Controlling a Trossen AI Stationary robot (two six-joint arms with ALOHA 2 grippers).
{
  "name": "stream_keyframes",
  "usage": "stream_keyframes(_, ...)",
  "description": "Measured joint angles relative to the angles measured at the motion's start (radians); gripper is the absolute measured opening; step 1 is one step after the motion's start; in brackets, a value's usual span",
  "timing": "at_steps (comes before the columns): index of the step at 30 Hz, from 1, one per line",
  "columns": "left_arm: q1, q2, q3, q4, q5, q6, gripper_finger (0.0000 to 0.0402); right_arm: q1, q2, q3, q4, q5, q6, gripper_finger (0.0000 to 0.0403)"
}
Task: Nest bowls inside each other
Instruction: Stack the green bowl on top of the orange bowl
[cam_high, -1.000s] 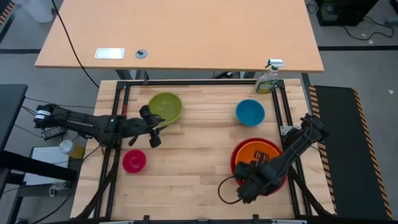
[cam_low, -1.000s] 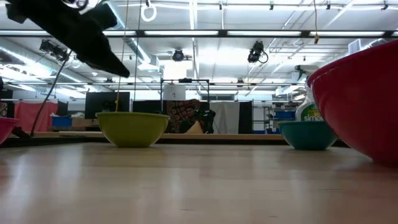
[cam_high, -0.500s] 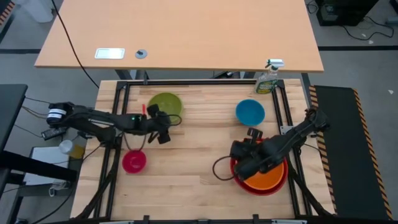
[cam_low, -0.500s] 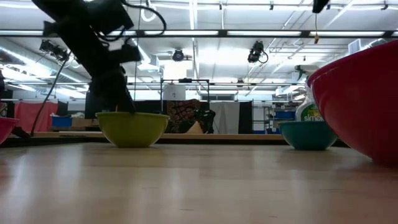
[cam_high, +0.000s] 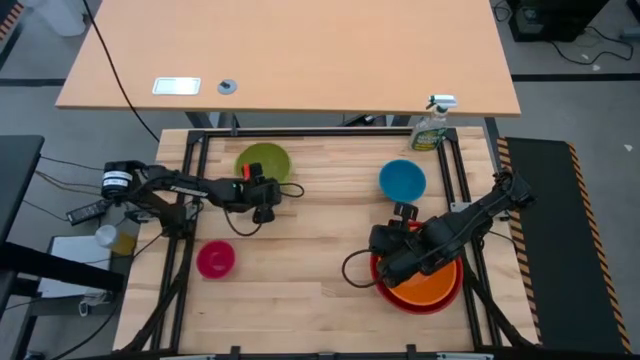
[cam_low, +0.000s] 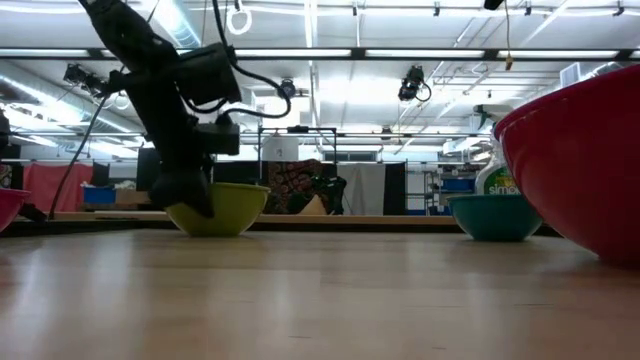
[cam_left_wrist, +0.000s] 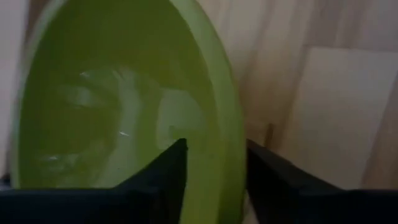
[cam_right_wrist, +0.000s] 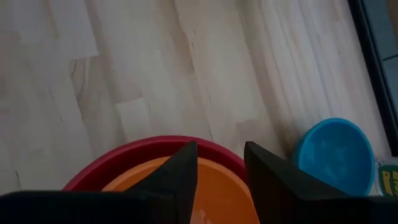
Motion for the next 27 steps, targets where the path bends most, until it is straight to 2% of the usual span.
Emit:
stream_keyframes(5, -0.014, 0.001, 0.0, 0.011, 0.106, -0.016, 0.0029, -0.009, 0.0, 0.0, -0.002, 0.004, -0.015, 0.014)
stream_keyframes(6, -0.022, -0.002, 0.0, 0.012, 0.115, -0.017, 0.0018, -0.012, 0.0, 0.0, -0.002, 0.004, -0.018, 0.014)
stream_keyframes(12, -0.143, -0.017, -0.001, 0.079, 0.144, 0.061, 0.0016, -0.03, -0.024, -0.029, -0.013, 0.06, -0.042, 0.0139)
stream_keyframes(15, -0.234, -0.02, 0.004, 0.187, 0.204, 0.144, 0.0014, -0.038, -0.087, -0.097, -0.007, 0.104, -0.023, 0.0138)
stream_keyframes(18, -0.319, -0.019, 0.049, 0.266, 0.257, 0.154, 0.0013, -0.042, -0.181, -0.198, 0.03, 0.142, 0.021, 0.0138)
stream_keyframes(22, -0.402, 0.024, 0.194, 0.284, 0.26, 0.197, 0.0012, -0.045, -0.325, -0.345, 0.089, 0.152, 0.095, 0.0138)
stream_keyframes(27, -0.444, 0.207, 0.493, 0.247, 0.268, 0.313, 0.0011, -0.058, -0.454, -0.442, 0.119, 0.181, 0.181, 0.0138)
